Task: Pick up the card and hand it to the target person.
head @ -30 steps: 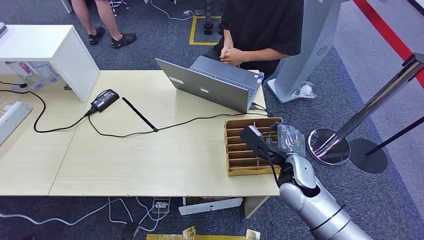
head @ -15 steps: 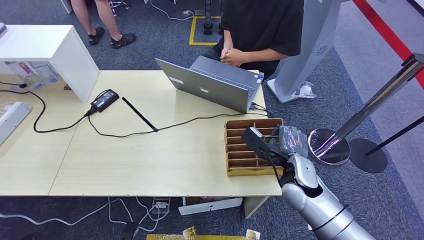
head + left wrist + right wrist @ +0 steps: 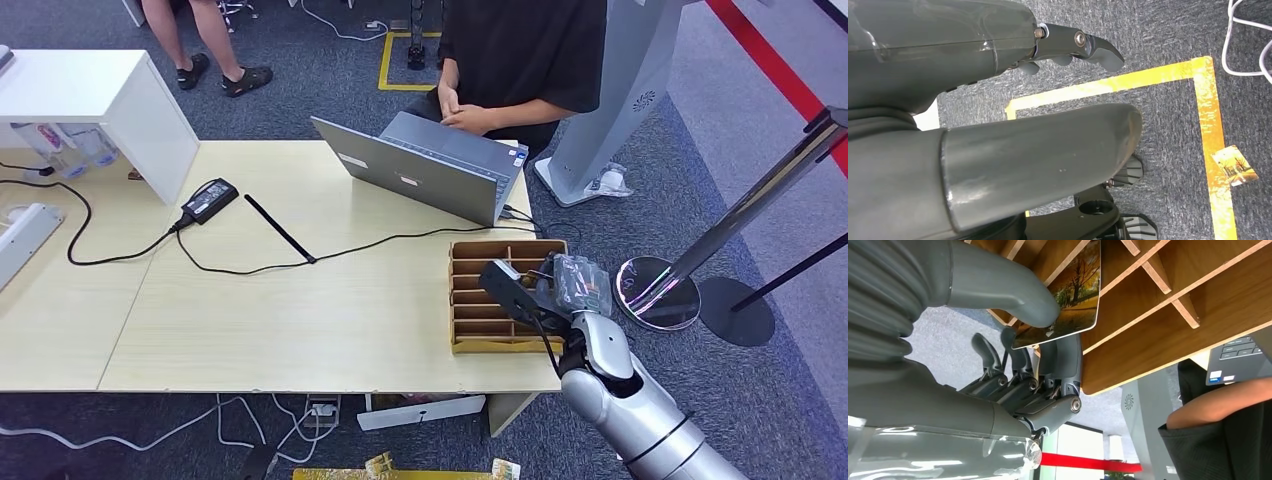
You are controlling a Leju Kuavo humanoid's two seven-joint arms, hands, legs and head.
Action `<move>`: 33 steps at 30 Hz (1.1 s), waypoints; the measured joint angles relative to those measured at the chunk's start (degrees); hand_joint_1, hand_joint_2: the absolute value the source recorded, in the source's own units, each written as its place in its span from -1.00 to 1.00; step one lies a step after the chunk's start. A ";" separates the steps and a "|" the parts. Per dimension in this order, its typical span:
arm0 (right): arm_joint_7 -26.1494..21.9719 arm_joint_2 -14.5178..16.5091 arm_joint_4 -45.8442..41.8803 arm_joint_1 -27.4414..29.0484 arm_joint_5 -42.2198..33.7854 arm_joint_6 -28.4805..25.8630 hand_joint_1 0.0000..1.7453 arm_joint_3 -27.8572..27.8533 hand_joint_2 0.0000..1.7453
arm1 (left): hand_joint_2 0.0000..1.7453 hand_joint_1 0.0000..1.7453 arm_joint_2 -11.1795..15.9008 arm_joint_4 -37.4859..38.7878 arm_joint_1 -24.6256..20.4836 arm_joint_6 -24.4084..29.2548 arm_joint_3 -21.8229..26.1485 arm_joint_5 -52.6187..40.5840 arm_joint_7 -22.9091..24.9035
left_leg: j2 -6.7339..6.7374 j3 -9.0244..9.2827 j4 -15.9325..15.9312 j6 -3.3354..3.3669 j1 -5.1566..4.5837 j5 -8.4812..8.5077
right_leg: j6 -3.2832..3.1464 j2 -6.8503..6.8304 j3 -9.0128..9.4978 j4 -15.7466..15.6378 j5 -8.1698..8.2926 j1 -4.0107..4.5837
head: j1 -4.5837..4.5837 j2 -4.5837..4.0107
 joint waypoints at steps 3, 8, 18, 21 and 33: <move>-0.30 0.07 0.19 0.00 -0.01 -0.01 0.74 0.00 1.00 | -1.00 -1.00 0.00 0.00 0.00 0.01 0.00 -0.06 0.00 | 0.00 0.00 0.00 0.00 0.00 0.00 | 0.00 0.00 0.00 0.00 0.00 0.00 | 0.00 0.00; -0.84 0.24 0.54 0.00 -0.20 -0.34 0.72 0.01 1.00 | -1.00 -1.00 0.00 0.00 0.00 0.02 0.00 -0.16 0.04 | 0.00 0.01 0.00 0.00 0.00 0.00 | 0.00 0.00 0.00 0.00 0.00 0.00 | 0.00 0.01; -0.52 0.19 -0.42 0.00 -0.32 -3.27 0.70 -0.11 1.00 | -1.00 -1.00 0.00 0.00 0.04 0.02 0.00 -0.16 -0.14 | 0.00 0.00 0.02 0.00 0.00 0.00 | 0.01 0.00 0.01 0.00 0.01 0.00 | 0.00 -0.01; 0.04 -0.16 -2.21 -0.05 0.17 -3.25 0.68 -0.35 1.00 | -1.00 -1.00 0.00 0.00 0.10 0.01 0.00 -0.16 -0.24 | 0.00 0.00 0.02 0.00 0.00 0.00 | 0.02 0.00 0.01 0.00 0.02 0.00 | 0.00 0.01; 2.66 -4.60 -19.78 -2.90 7.62 2.71 0.66 -2.64 1.00 | -1.00 -1.00 0.06 0.00 1.15 0.11 0.03 1.03 -1.56 | 0.01 0.00 0.09 0.01 0.00 0.01 | 0.06 0.01 0.02 0.01 0.05 0.00 | 0.01 0.01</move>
